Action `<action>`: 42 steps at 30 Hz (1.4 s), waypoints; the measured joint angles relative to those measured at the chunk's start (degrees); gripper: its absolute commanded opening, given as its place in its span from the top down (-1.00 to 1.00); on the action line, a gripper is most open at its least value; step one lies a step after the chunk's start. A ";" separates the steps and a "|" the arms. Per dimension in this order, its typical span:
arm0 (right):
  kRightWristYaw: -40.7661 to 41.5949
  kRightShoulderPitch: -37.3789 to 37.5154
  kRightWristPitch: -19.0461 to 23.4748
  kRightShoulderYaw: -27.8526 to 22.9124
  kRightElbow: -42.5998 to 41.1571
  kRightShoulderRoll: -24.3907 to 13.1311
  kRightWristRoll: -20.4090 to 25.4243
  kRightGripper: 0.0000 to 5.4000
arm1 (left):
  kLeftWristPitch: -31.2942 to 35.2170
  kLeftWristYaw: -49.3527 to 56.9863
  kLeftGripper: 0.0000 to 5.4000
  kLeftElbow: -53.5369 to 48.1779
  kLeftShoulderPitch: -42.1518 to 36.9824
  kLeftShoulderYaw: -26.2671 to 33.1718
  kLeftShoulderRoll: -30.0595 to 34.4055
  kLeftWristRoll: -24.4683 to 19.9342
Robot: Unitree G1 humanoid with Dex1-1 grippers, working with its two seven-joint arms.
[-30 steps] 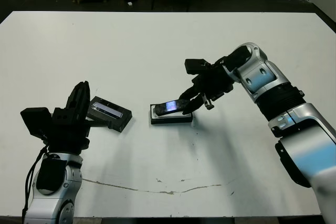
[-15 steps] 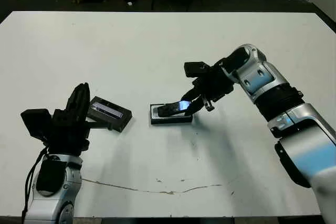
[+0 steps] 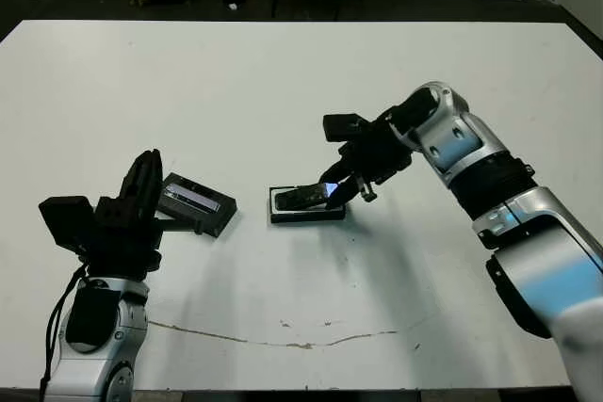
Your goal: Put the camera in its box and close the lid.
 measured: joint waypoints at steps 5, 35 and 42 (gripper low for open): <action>-0.11 -0.03 1.22 0.20 0.15 0.69 -0.54 0.88 | -0.09 0.00 1.00 0.00 0.27 -0.03 -0.01 0.01; -1.77 -0.08 -13.01 1.42 -1.16 0.46 -2.92 -0.90 | -0.63 0.04 1.00 0.13 0.57 -0.18 -0.18 0.37; -0.98 -0.08 -11.18 -1.33 -1.46 0.10 -0.21 -0.99 | -1.07 0.01 1.00 0.31 0.61 -0.17 -0.17 0.35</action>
